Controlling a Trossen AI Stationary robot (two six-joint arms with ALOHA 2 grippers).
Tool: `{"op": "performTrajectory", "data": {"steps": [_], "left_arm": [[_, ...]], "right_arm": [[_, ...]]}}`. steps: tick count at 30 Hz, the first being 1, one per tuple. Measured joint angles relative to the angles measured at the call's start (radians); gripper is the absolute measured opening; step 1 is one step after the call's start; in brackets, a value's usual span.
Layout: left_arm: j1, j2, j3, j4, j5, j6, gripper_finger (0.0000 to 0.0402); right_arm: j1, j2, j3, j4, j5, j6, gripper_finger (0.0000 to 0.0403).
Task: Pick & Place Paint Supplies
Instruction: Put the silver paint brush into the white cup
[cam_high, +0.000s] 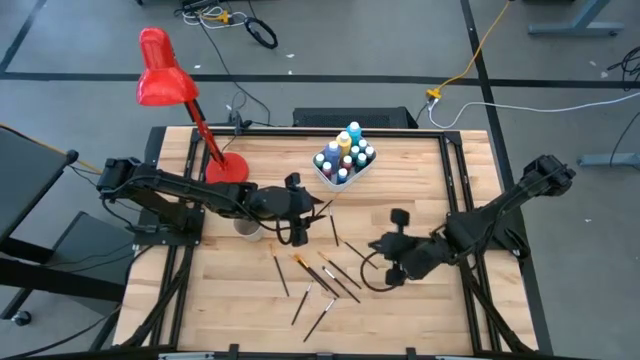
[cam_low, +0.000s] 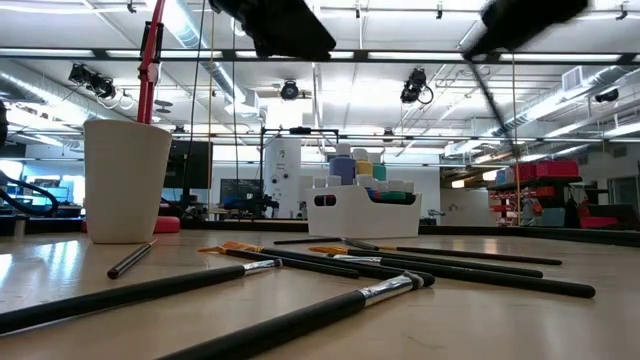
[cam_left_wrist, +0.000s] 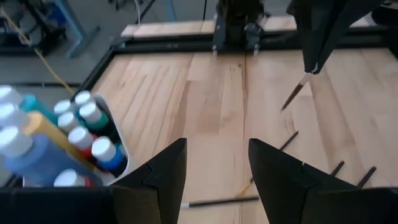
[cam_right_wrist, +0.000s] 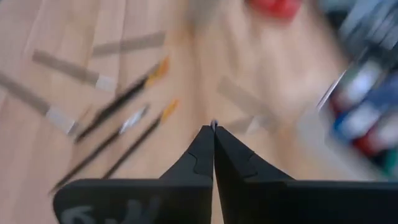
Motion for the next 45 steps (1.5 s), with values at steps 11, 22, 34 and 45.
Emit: {"op": "performTrajectory", "data": {"steps": [11,22,34,45], "left_arm": [[0.0,0.0,0.0,0.12,0.121,0.014,0.0181],[-0.005,0.0,0.0,0.219,0.139,0.089,0.0181],[-0.005,0.0,0.0,0.28,0.127,0.127,0.0168],[-0.001,0.0,0.0,0.276,0.041,0.114,0.002]], "right_arm": [[-0.137,-0.001,0.022,0.546,-0.037,-0.529,0.0001],[-0.274,0.001,0.022,0.619,-0.224,-0.534,0.0001],[-0.361,0.002,0.022,0.68,-0.325,-0.541,0.0001],[-0.367,0.002,0.022,0.676,-0.375,-0.532,0.0022]]}}
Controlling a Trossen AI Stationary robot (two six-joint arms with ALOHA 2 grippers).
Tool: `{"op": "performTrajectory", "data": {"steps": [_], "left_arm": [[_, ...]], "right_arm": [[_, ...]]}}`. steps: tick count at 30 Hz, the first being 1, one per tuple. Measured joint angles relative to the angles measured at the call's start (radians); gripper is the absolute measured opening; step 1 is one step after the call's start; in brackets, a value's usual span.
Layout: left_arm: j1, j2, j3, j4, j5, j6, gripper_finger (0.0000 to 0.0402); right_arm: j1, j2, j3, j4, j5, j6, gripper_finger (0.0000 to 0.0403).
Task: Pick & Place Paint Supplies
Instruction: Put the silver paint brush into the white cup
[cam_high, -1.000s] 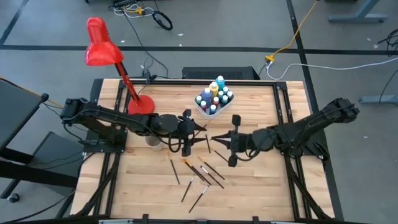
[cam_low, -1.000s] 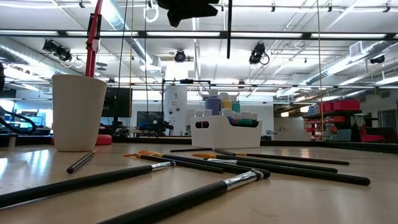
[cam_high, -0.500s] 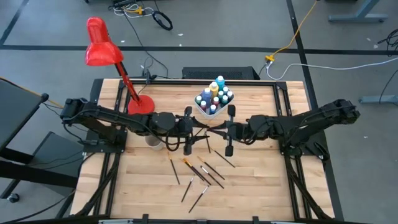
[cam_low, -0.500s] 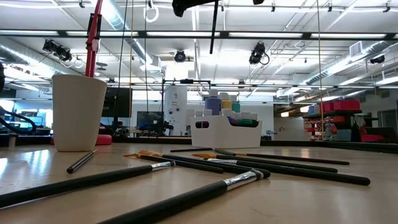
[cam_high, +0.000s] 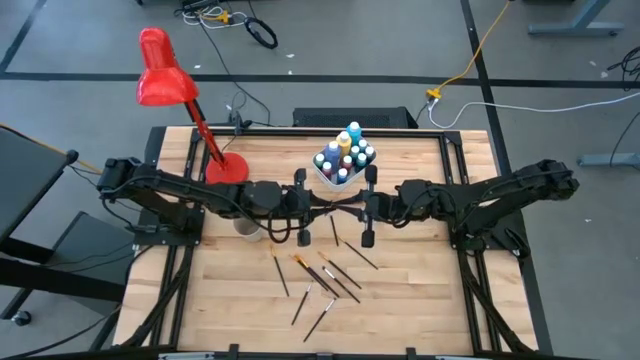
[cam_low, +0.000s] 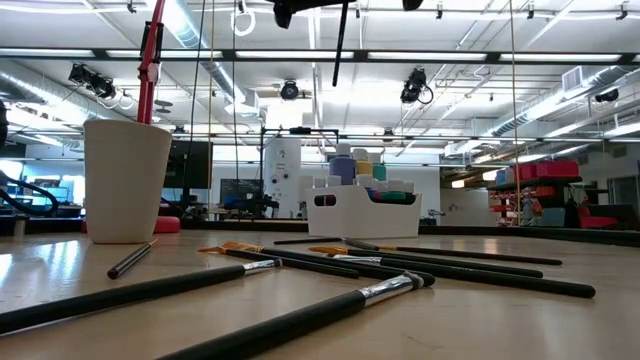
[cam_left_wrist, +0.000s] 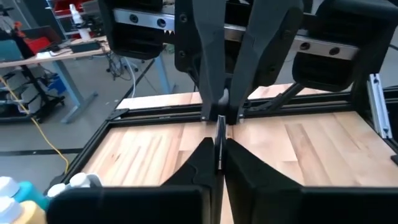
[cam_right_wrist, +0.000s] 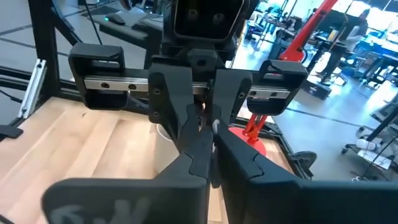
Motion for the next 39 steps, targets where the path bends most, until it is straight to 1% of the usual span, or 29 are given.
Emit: {"op": "performTrajectory", "data": {"steps": [2,6,9,11,14,17,19,22,25,28,30,32,34,39], "left_arm": [[0.0,0.0,0.0,-0.004,-0.002,-0.016,0.002],[-0.003,0.0,0.0,-0.03,-0.011,-0.047,0.0033],[-0.015,-0.001,0.0,-0.075,-0.055,-0.062,0.0027],[-0.026,-0.004,0.0,-0.127,-0.118,-0.08,0.002],[-0.051,-0.041,0.0,-0.234,-0.242,-0.108,0.002],[-0.09,-0.104,0.0,-0.36,-0.382,-0.166,0.0022],[-0.123,-0.158,0.0,-0.448,-0.452,-0.218,0.0026],[-0.178,-0.242,0.001,-0.585,-0.506,-0.31,0.0025],[-0.237,-0.305,0.001,-0.726,-0.555,-0.417,0.0021],[-0.29,-0.341,0.001,-0.889,-0.619,-0.529,0.0021],[-0.318,-0.35,0.001,-1.006,-0.657,-0.642,0.0024],[-0.339,-0.35,-0.007,-1.096,-0.671,-0.768,0.0027],[-0.352,-0.35,-0.041,-1.127,-0.672,-0.849,0.0026],[-0.36,-0.344,-0.168,-1.069,-0.671,-0.977,0.0026]], "right_arm": [[0.0,0.0,0.0,-0.011,-0.003,0.017,0.003],[0.001,0.0,0.0,-0.058,0.015,0.028,0.0055],[0.001,0.001,0.0,-0.104,0.033,0.033,0.0083],[0.002,0.001,0.0,-0.132,0.039,0.063,0.0102],[0.002,0.001,0.0,-0.195,0.034,0.114,0.0127],[0.002,0.001,0.0,-0.25,0.037,0.159,0.0146],[0.002,0.001,0.0,-0.27,0.037,0.191,0.0153],[0.009,0.001,0.0,-0.272,0.036,0.247,0.0159],[0.02,0.001,0.0,-0.271,0.035,0.264,0.0158],[0.031,0.001,0.0,-0.27,0.035,0.263,0.0154],[0.036,0.001,0.0,-0.271,0.035,0.263,0.0151],[0.039,0.001,0.0,-0.272,0.035,0.263,0.0149],[0.042,0.001,0.0,-0.271,0.038,0.263,0.0149],[0.041,0.001,0.0,-0.27,0.038,0.264,0.0148]]}}
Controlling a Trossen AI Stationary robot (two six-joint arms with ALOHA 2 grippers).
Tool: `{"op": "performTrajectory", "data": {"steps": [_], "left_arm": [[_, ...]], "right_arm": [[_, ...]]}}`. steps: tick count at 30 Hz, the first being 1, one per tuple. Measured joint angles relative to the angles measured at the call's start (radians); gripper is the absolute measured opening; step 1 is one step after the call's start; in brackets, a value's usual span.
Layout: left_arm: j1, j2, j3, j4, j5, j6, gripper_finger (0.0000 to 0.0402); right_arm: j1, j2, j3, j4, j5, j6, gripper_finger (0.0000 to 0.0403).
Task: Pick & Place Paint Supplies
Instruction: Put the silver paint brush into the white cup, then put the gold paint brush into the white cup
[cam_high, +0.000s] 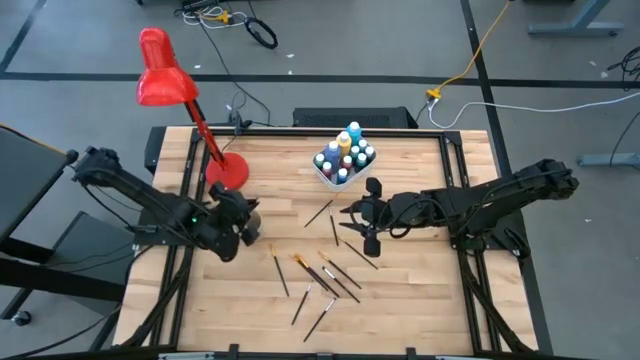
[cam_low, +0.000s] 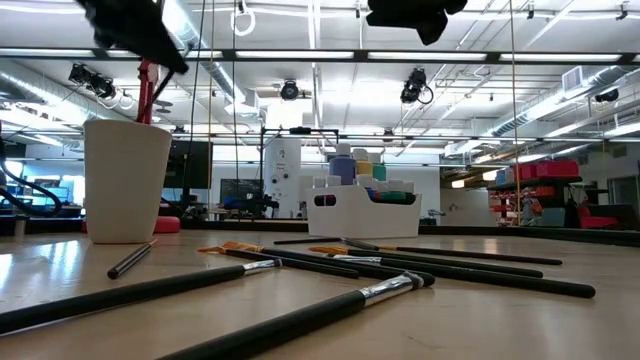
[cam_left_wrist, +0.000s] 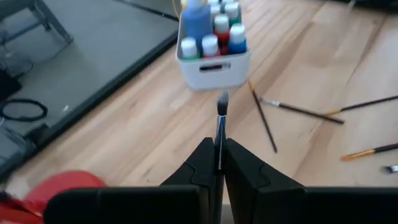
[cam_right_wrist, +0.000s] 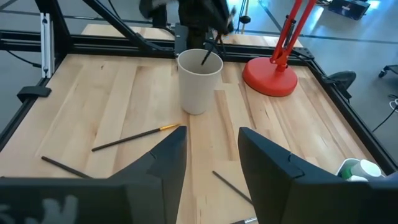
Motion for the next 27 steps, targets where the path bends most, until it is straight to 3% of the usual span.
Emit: {"op": "performTrajectory", "data": {"steps": [5,11,21,27], "left_arm": [[0.002,0.0,-0.132,0.123,-0.017,-0.073,0.0048],[0.002,0.0,-0.223,0.262,0.023,-0.047,0.0068],[0.002,0.0,-0.199,0.295,0.033,-0.044,0.0077],[0.002,0.0,-0.122,0.323,0.027,0.074,0.0067]], "right_arm": [[0.0,0.0,0.0,0.0,0.0,0.0,0.0148],[0.0,0.004,0.0,0.002,0.0,0.0,0.0148],[0.0,0.12,0.0,-0.013,-0.001,0.058,0.015],[-0.003,0.218,0.0,-0.057,0.0,0.115,0.0184]]}}
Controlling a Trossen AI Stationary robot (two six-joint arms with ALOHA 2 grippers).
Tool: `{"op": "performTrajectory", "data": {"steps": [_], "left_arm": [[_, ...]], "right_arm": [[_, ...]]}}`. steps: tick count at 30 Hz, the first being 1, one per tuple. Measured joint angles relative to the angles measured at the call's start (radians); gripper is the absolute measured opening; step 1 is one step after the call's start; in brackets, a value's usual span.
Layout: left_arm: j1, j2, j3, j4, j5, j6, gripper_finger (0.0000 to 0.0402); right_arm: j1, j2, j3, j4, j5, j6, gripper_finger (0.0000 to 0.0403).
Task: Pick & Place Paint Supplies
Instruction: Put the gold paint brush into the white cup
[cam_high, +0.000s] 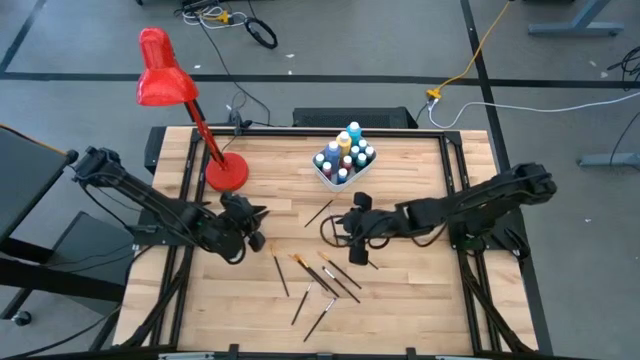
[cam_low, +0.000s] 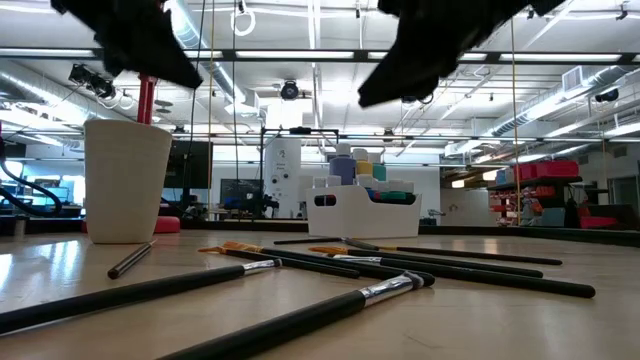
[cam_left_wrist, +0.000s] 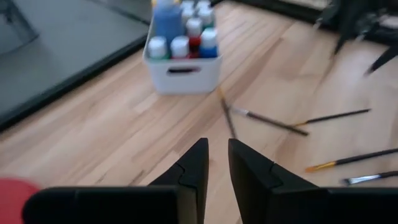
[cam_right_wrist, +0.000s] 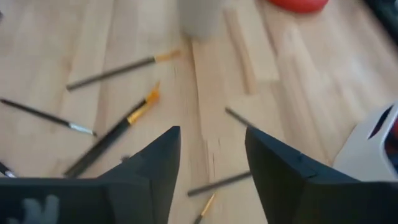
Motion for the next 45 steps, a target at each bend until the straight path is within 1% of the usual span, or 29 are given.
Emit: {"op": "performTrajectory", "data": {"steps": [2,6,8,12,18,21,25,29,32,40,43,45], "left_arm": [[0.0,0.0,0.018,0.042,-0.011,0.061,0.0065],[0.0,0.0,0.021,0.199,-0.04,0.229,0.0062],[0.0,0.0,0.021,0.265,-0.04,0.305,0.0062],[0.0,0.0,0.021,0.34,-0.038,0.387,0.0062],[0.0,0.0,0.021,0.338,-0.037,0.39,0.0061],[0.0,0.0,0.021,0.338,-0.037,0.388,0.0061],[0.0,0.0,0.021,0.338,-0.037,0.389,0.0061],[0.0,0.0,0.021,0.338,-0.037,0.388,0.0061],[0.0,0.0,0.021,0.338,-0.037,0.388,0.0061],[0.0,0.001,0.021,0.337,-0.037,0.389,0.0061],[0.0,0.001,0.021,0.337,-0.036,0.389,0.0061],[0.0,0.001,0.021,0.337,-0.036,0.388,0.0061]], "right_arm": [[-0.004,0.033,0.0,-0.008,0.001,0.011,0.0198],[-0.02,0.095,0.0,-0.063,0.039,0.071,0.0213],[-0.031,0.122,0.0,-0.114,0.061,0.104,0.0215],[-0.052,0.182,-0.001,-0.153,0.04,0.176,0.0211],[-0.053,0.275,-0.001,-0.109,0.021,0.174,0.0206],[-0.053,0.305,-0.001,-0.069,-0.017,0.192,0.0206],[-0.053,0.321,-0.001,-0.024,-0.024,0.199,0.0205],[-0.052,0.326,-0.001,-0.029,-0.02,0.197,0.0205],[-0.052,0.338,-0.001,-0.038,0.003,0.195,0.0205],[-0.052,0.359,-0.001,-0.038,0.006,0.182,0.0204],[-0.051,0.36,-0.002,-0.037,0.018,0.164,0.019],[-0.05,0.36,-0.002,-0.033,0.023,0.16,0.017]]}}
